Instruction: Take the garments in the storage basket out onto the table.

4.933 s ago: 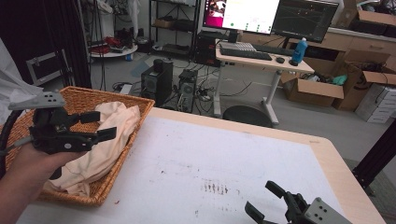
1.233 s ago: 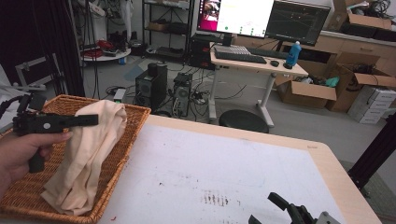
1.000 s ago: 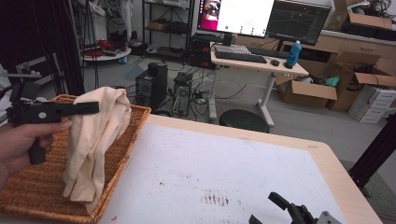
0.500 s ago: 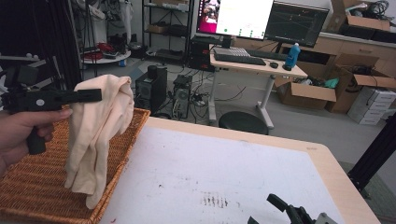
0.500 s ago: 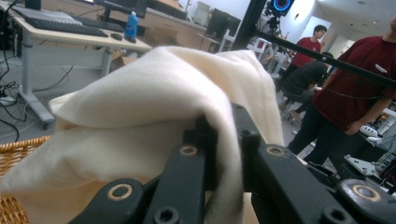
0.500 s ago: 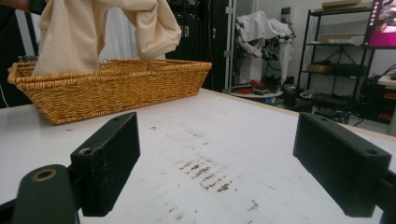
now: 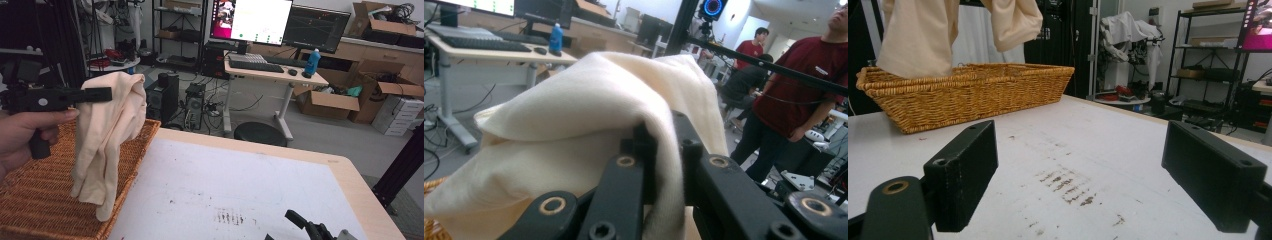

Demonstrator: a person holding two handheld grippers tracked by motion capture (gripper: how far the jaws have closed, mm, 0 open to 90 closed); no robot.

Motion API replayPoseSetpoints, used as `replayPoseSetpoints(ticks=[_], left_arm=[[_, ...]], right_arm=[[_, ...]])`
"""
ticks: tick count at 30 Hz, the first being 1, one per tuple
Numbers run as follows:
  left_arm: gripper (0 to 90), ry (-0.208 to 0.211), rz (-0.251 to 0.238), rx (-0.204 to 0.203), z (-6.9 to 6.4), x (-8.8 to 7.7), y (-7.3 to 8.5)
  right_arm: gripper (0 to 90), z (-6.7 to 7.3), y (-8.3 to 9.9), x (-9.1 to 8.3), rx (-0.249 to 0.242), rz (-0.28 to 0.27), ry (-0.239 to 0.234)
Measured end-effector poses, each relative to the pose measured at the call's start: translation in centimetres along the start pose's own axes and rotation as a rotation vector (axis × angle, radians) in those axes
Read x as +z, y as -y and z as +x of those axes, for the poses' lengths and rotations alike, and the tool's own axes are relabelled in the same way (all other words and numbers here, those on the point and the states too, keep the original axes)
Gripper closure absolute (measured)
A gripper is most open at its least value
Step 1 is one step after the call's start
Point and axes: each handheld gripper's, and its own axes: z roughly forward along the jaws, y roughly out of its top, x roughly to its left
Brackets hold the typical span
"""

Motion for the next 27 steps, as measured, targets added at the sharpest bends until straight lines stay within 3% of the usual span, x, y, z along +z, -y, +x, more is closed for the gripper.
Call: replayPoseSetpoints(ticks=[11,20,27], left_arm=[[84.6,0.082,0.003,0.026,-2.7,2.9,-1.1],[84.6,0.175,0.019,0.040,-5.6,7.8,-0.9],[84.6,0.223,0.047,0.046,-7.6,11.5,-0.3]], right_arm=[[14.5,0.0,0.0,0.0,-0.001,-0.001,0.000],[14.4,0.0,0.0,0.0,0.000,0.000,0.000],[14.4,0.0,0.0,0.0,0.001,0.001,0.000]])
